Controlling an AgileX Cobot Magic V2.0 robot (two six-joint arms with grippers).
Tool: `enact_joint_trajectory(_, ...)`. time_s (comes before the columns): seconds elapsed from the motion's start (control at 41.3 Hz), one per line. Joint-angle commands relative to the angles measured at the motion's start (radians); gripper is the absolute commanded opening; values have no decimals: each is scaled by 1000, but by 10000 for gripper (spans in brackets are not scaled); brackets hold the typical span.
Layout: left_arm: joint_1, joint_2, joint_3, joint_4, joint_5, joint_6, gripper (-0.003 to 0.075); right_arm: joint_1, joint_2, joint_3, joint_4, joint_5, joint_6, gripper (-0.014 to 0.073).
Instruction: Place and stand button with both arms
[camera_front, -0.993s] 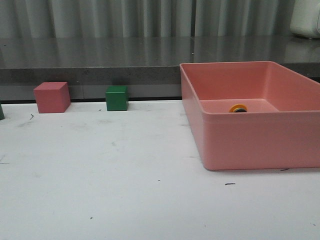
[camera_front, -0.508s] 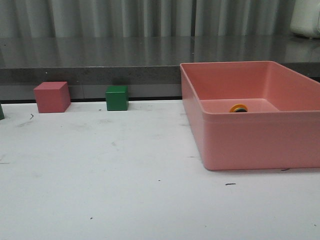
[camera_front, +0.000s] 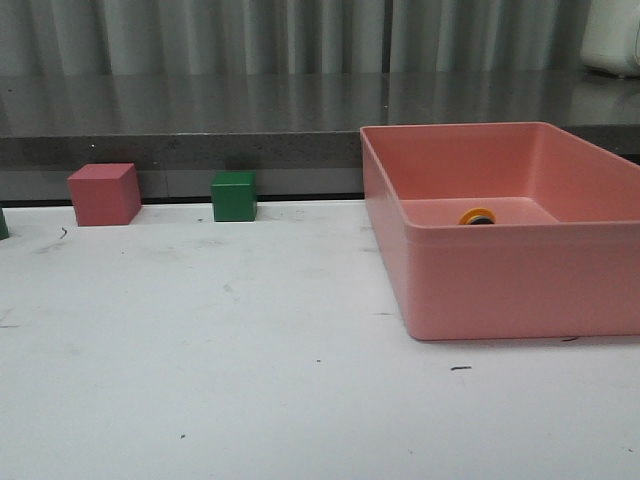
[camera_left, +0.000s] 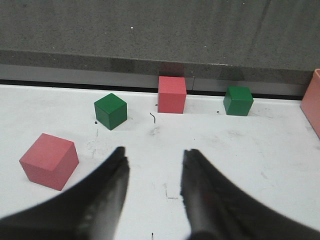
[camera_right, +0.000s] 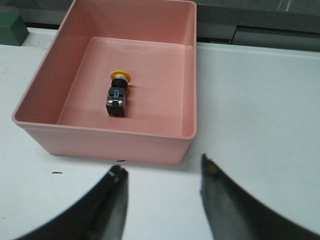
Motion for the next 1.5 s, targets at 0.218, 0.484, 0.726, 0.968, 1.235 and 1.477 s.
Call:
enact_joint_trajectory(0.218, -56, 13, -54, -16, -42, 1, 512, -6, 46, -71, 0, -44, -7, 601)
enact_joint_trajectory(0.484, -217, 13, -112, -62, 2, 72, 512, 35, 264, -247, 53, 65, -44, 601)
enact_joint_trajectory(0.726, -285, 13, -112, -62, 6, 72, 512, 149, 517, -399, 53, 118, -44, 597)
enact_joint_trajectory(0.968, -285, 13, -112, -60, 6, 72, 512, 172, 807, -595, 53, 242, -30, 519)
enact_joint_trajectory(1.235, -285, 13, -112, -60, 6, 72, 512, 172, 1106, -797, 36, 311, 37, 519)
enact_joint_trajectory(1.477, -285, 13, -112, -58, 6, 72, 512, 171, 1283, -900, -24, 289, 161, 519)
